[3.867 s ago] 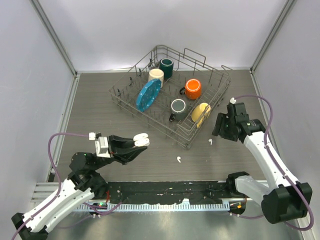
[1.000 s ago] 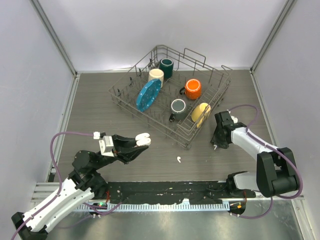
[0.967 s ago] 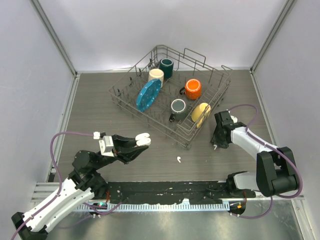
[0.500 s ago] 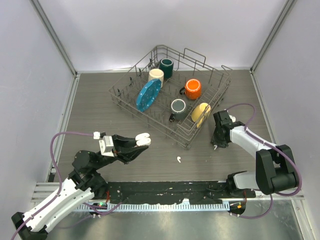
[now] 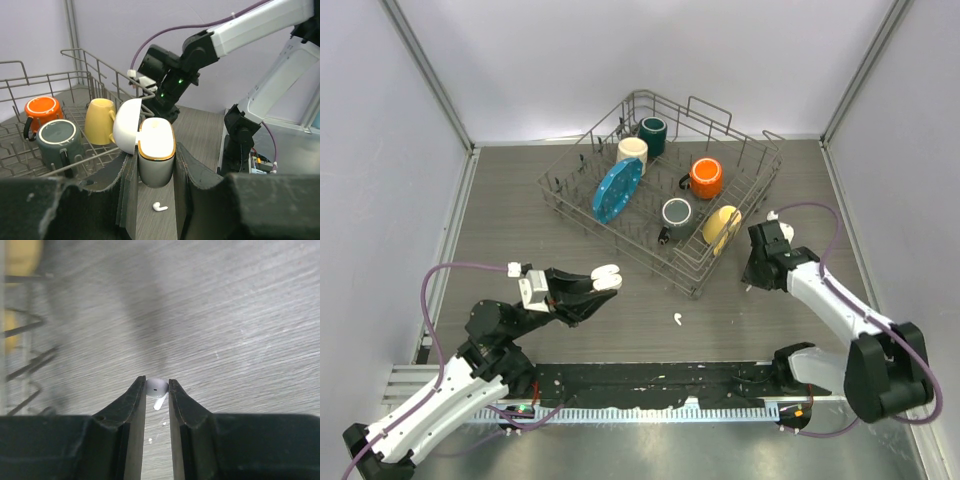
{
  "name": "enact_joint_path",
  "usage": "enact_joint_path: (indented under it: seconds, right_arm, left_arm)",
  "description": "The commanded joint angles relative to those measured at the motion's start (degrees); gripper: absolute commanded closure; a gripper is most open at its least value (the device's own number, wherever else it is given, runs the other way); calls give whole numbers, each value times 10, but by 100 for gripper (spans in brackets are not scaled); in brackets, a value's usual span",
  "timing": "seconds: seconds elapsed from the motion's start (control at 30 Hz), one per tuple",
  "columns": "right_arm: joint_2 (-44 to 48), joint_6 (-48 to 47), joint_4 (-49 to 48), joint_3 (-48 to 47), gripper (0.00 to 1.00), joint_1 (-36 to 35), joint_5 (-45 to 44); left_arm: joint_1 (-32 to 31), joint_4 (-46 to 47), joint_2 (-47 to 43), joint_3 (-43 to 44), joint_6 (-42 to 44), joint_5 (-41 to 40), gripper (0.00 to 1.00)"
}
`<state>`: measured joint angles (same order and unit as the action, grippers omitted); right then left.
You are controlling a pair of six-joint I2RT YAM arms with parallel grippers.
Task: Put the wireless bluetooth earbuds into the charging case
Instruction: Pick up the earbud from the center of the board, then place the earbud in the charging case.
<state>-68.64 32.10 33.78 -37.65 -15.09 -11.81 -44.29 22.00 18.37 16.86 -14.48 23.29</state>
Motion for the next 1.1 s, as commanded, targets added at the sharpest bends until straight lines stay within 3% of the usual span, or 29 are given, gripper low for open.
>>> enact_joint_path:
  seconds: [0.0,0.2,0.47,0.8,1.07]
  right_arm:
    - [67,24,22,-48,94,-37,-26]
    - [132,51,119,-129,98,-105,-89]
    - [226,46,142,-221,99,-180,-131]
    - [218,-1,60,-297,99,-230,-78]
    - [157,-21,32,-338,99,-337,-163]
  left_arm:
    - [-3,26,8,8,3,-18,100]
    - [-3,38,11,7,-5,-45,100]
    - [-2,54,10,2,-18,-83,100]
    - [-3,67,32,5,-33,-82,100]
    - [-3,73,47,9,-35,-88,100]
